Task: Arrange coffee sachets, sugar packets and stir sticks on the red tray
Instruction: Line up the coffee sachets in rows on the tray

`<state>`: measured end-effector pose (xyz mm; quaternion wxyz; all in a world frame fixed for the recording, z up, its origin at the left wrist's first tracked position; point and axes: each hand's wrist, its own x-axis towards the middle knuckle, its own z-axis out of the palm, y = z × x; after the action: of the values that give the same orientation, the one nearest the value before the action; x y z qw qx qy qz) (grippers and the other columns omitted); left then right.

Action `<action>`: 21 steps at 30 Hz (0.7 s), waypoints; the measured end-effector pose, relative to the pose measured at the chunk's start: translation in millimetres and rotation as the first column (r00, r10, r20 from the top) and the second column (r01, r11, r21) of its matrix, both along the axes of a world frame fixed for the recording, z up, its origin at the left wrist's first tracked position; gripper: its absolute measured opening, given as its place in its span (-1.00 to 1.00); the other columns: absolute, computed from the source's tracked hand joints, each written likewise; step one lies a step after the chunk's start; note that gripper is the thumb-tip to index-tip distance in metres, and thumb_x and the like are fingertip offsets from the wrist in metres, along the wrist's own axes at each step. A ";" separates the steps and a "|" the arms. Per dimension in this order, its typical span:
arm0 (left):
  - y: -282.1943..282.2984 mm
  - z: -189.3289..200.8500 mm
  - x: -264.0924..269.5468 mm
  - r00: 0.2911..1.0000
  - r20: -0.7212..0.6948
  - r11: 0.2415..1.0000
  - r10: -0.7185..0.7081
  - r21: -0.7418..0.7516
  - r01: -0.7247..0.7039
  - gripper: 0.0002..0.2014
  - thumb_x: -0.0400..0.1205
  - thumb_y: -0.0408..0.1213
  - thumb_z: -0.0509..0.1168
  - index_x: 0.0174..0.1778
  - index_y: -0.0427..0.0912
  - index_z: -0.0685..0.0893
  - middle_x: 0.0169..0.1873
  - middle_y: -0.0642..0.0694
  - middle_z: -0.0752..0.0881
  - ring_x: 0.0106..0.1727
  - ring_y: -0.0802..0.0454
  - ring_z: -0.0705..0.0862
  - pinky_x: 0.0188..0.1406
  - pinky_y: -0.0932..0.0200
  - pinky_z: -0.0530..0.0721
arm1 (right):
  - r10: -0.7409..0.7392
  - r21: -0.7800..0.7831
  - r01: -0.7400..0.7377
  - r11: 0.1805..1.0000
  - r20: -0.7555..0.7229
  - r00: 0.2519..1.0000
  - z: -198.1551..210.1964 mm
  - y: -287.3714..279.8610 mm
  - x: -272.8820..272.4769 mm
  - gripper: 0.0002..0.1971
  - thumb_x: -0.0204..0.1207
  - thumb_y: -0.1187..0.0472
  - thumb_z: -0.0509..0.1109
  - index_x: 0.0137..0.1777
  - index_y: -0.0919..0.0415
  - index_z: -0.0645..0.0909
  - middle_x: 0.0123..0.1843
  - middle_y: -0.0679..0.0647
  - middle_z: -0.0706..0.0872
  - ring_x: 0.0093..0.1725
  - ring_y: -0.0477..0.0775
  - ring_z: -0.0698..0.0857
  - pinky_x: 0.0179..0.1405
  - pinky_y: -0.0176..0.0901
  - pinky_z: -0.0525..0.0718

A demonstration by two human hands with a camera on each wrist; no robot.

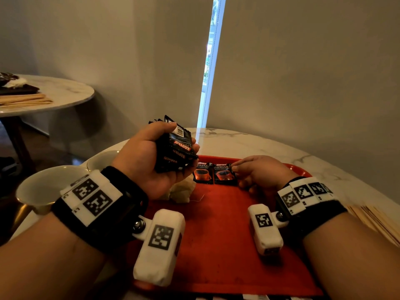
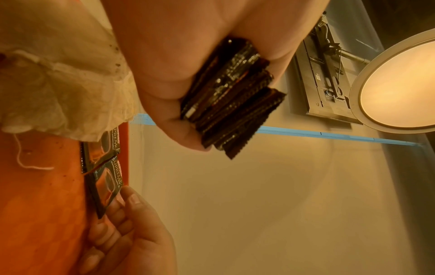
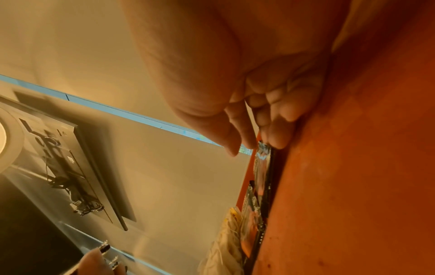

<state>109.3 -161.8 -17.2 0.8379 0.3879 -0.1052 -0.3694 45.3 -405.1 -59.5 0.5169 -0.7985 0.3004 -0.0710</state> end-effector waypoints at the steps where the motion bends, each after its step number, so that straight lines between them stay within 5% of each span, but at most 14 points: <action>1: 0.0 -0.3 0.1 1.000 0.000 1.000 -0.001 0.003 0.001 -0.50 0.65 -0.11 0.24 0.43 -0.38 0.57 0.03 -0.26 0.72 -0.18 -0.07 0.78 -0.28 0.08 0.79 | 0.000 0.002 0.000 1.000 0.005 1.000 -0.3 0.4 -0.1 -0.90 0.60 0.24 0.47 0.07 0.18 0.76 0.01 0.25 0.82 -0.33 0.10 0.75 -0.54 -0.16 0.59; 21: -1.2 -3.2 1.2 1.000 0.005 1.000 -0.005 0.017 0.005 -0.54 0.65 -0.13 0.24 0.37 -0.37 0.61 0.02 -0.27 0.75 -0.15 -0.09 0.81 -0.23 0.04 0.80 | -0.048 0.080 0.040 0.996 0.097 0.994 -0.2 3.6 1.5 -0.85 0.60 0.20 0.47 0.05 0.28 0.70 0.01 0.27 0.83 -0.32 0.13 0.74 -0.52 -0.17 0.59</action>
<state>110.4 -162.9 -20.4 0.8333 0.3957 -0.1054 -0.3713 46.8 -401.5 -59.7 0.5601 -0.7665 0.2946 -0.1098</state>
